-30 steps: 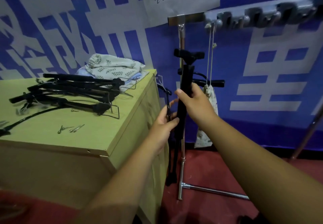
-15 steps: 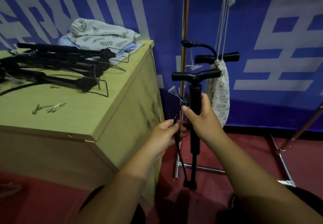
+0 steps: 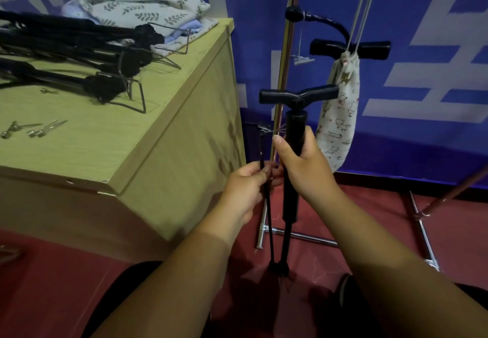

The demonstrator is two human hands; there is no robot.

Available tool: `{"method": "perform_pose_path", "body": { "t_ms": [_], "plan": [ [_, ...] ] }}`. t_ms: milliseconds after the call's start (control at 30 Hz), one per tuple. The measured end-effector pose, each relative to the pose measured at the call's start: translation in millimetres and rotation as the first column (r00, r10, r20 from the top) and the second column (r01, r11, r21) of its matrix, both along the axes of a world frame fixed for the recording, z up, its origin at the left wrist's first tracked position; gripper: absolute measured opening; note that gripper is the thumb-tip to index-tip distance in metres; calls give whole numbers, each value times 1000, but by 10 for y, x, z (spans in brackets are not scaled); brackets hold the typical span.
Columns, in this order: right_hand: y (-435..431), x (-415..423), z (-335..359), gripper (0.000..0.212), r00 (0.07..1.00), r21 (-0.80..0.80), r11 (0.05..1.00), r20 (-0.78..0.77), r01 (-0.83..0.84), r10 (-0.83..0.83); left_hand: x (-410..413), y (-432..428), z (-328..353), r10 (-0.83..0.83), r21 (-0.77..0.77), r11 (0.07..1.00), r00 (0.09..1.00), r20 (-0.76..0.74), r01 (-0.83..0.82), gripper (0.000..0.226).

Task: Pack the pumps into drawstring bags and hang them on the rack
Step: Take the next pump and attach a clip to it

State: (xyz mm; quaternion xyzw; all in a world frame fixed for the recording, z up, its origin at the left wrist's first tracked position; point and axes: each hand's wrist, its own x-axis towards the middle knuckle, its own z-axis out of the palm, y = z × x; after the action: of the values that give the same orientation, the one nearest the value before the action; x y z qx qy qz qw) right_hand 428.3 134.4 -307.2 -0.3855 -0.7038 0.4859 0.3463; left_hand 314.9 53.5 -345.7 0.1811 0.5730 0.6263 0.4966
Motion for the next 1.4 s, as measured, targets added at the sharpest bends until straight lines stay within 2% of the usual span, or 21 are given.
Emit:
{"method": "perform_pose_path", "body": {
  "t_ms": [367,533,633,800,1033,1200,1300,1400],
  "plan": [
    [35,25,-96,32,1000,20,999,-16,26,-25,61,-93,41,88,43,995,996,-3,-88,20],
    [-21,30,-147,27,1000,23,999,13,-23,23,113,-97,96,83,80,993,996,-22,-81,23],
    [-16,36,-206,26,998,-30,998,-20,-58,57,122,-77,131,66,86,994,997,-36,-63,23],
    [-10,4,-397,40,996,-42,995,1,-88,88,47,-22,153,128,98,987,992,-7,-127,22],
    [-124,-25,-494,45,982,-123,978,62,-171,179,-37,-38,271,235,96,968,972,-26,-232,24],
    [-213,-35,-533,34,961,-154,959,110,-236,254,-112,-66,298,293,103,953,954,-68,-285,18],
    [-216,-39,-561,30,954,-144,956,125,-255,273,-136,-68,276,322,82,946,942,-92,-315,22],
    [-209,-34,-605,32,947,-131,953,136,-273,290,-169,-64,232,360,59,932,931,-53,-357,21]
  ]
}}
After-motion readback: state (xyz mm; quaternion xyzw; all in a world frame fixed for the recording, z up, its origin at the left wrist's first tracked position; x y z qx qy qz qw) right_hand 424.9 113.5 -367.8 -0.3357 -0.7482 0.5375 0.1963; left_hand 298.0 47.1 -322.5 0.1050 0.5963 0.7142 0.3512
